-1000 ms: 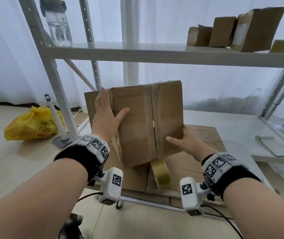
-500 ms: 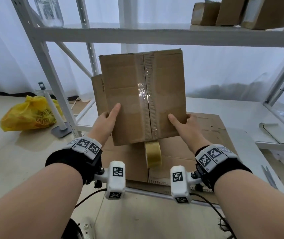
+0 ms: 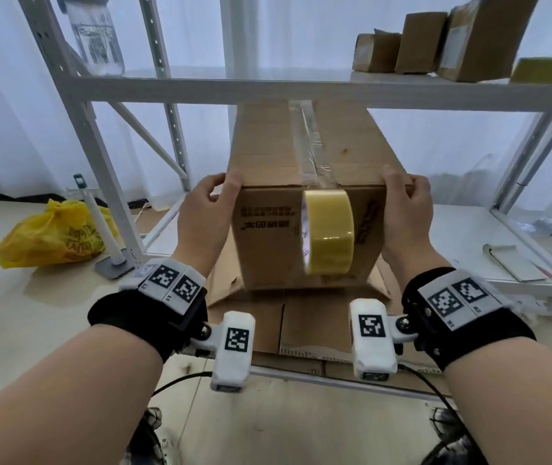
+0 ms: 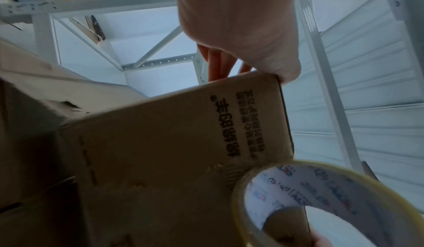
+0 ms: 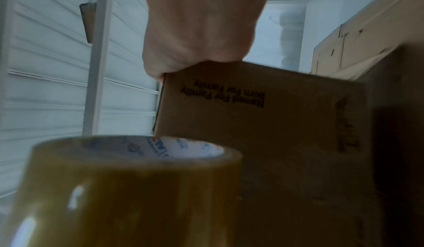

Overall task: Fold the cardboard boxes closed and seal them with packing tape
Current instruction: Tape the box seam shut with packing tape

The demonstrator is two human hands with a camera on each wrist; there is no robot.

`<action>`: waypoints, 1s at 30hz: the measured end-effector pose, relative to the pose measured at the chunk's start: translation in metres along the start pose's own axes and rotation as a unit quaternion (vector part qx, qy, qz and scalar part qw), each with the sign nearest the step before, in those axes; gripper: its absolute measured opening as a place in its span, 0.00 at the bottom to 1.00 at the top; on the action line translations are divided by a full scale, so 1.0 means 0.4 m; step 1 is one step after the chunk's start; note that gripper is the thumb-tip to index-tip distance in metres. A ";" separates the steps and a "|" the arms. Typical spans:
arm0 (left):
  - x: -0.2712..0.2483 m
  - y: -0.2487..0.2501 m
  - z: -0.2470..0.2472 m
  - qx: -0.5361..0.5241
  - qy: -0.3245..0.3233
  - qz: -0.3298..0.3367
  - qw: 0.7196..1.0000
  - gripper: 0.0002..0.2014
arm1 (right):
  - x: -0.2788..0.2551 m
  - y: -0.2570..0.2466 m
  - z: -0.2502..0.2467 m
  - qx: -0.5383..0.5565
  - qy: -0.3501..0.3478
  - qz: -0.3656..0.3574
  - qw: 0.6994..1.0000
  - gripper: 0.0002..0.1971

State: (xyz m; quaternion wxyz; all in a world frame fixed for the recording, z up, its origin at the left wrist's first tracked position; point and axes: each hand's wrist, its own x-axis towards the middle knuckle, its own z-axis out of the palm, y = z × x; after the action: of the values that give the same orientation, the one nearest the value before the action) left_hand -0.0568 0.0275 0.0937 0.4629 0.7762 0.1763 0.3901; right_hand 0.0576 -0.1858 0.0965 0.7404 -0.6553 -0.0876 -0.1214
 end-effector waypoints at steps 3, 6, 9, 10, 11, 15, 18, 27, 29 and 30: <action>-0.004 0.011 0.026 0.033 -0.026 0.017 0.999 0.27 | 0.005 0.010 -0.006 0.025 -0.004 0.014 1.000 0.16; 0.008 0.006 0.054 0.039 -0.053 -0.001 0.998 0.23 | 0.025 0.049 -0.015 0.012 -0.033 0.036 0.999 0.18; 0.013 -0.031 0.073 0.099 -0.091 -0.013 0.991 0.22 | 0.042 0.099 -0.025 -0.031 -0.072 0.052 0.996 0.24; 0.011 -0.046 0.077 0.114 -0.106 -0.018 0.988 0.22 | 0.047 0.114 -0.026 -0.053 -0.084 0.051 0.994 0.27; 0.009 -0.061 0.080 0.120 -0.115 -0.022 0.986 0.22 | 0.053 0.127 -0.028 -0.071 -0.098 0.049 0.991 0.30; 0.023 -0.084 0.075 0.057 -0.120 -0.009 0.991 0.20 | 0.070 0.129 -0.023 -0.039 -0.140 0.062 0.987 0.43; 0.047 -0.087 0.055 -0.015 -0.120 0.021 0.992 0.30 | 0.083 0.103 -0.019 0.004 -0.123 0.031 0.992 0.35; 0.035 0.003 0.029 0.028 0.034 0.067 0.997 0.30 | 0.028 -0.021 -0.016 -0.027 -0.045 -0.050 0.997 0.19; 0.022 -0.012 0.026 0.052 0.032 0.056 0.997 0.27 | 0.016 -0.009 -0.017 -0.038 -0.045 -0.044 0.997 0.17; 0.017 -0.024 0.026 0.057 0.028 0.052 0.997 0.26 | 0.012 0.002 -0.017 -0.041 -0.048 -0.042 0.997 0.16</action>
State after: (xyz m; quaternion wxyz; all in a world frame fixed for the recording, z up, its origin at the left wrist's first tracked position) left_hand -0.0436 0.0306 0.0857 0.3921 0.7980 0.1709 0.4245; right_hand 0.0624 -0.1926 0.0962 0.7019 -0.6861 -0.1454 -0.1245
